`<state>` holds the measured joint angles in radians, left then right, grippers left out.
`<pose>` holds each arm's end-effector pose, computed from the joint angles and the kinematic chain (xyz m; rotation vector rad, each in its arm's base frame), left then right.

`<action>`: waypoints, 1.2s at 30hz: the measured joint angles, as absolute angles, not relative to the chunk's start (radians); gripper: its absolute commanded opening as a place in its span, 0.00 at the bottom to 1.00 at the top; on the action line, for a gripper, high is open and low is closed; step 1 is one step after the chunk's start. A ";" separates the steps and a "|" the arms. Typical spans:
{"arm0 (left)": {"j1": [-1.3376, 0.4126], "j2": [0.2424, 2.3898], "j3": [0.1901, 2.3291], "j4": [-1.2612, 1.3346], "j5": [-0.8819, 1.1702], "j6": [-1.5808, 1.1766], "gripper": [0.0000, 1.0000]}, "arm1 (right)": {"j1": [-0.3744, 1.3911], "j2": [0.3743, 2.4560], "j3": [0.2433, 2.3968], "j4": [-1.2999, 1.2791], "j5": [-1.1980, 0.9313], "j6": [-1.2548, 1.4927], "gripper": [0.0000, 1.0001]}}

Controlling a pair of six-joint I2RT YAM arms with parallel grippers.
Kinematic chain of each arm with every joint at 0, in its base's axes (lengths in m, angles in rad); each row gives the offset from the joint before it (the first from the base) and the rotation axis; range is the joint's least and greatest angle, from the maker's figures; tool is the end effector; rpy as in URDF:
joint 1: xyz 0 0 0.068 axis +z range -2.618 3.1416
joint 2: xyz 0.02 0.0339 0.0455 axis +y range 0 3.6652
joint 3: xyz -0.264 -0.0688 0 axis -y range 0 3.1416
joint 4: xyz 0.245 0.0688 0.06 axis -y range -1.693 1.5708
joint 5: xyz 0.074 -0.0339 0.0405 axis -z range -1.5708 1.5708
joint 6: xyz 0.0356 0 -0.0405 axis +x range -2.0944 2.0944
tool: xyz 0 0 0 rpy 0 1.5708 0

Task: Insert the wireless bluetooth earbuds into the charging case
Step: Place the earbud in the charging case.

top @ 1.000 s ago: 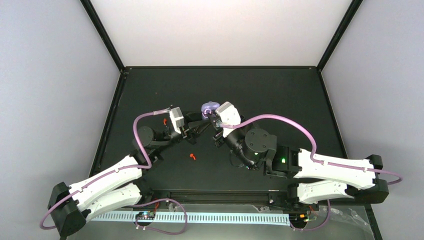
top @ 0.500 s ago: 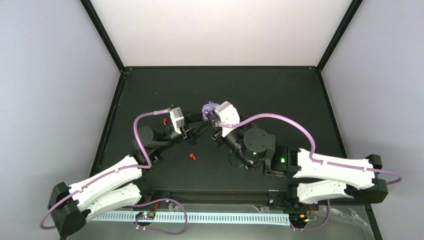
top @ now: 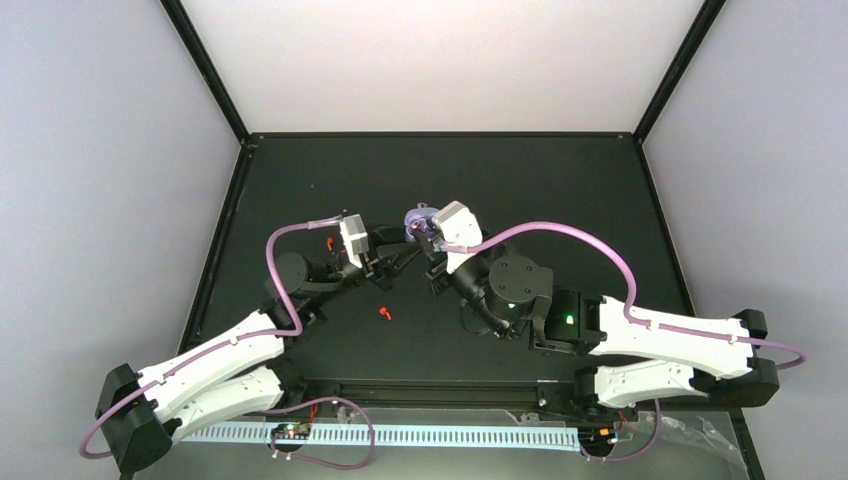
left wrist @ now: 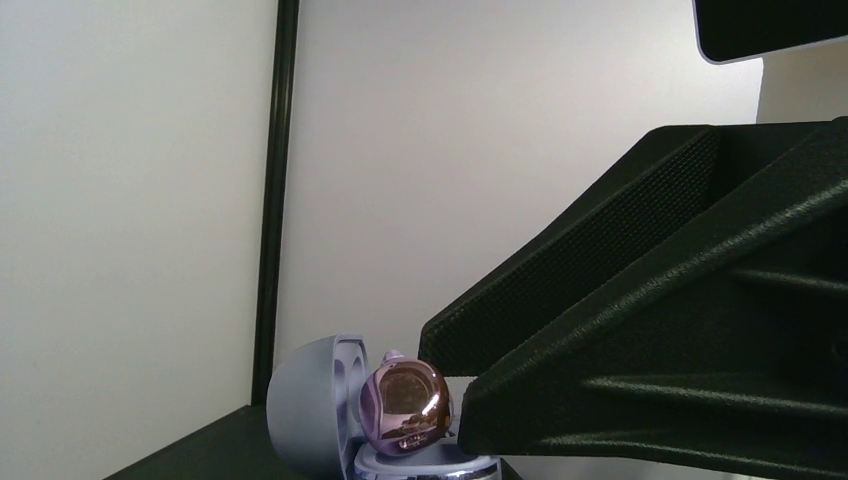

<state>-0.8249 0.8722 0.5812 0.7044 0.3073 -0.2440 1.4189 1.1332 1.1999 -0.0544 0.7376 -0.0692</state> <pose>0.1285 -0.1549 0.3462 0.6257 1.0848 -1.1124 0.0613 0.2424 0.4301 -0.5739 1.4747 0.4874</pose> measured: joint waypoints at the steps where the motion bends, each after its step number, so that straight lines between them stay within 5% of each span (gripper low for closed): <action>1: -0.825 0.872 0.581 0.705 0.307 -0.247 0.02 | 1.419 1.132 1.200 -0.057 0.737 -0.066 0.24; 36: -0.825 0.886 0.528 0.850 0.312 -0.465 0.02 | 1.391 1.115 1.247 -0.175 0.691 0.064 0.39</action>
<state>-0.8249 0.8856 0.5282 0.8505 0.3122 -0.4652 1.3907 1.1149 1.2472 -0.1745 0.6910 0.0643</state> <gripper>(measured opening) 0.252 0.382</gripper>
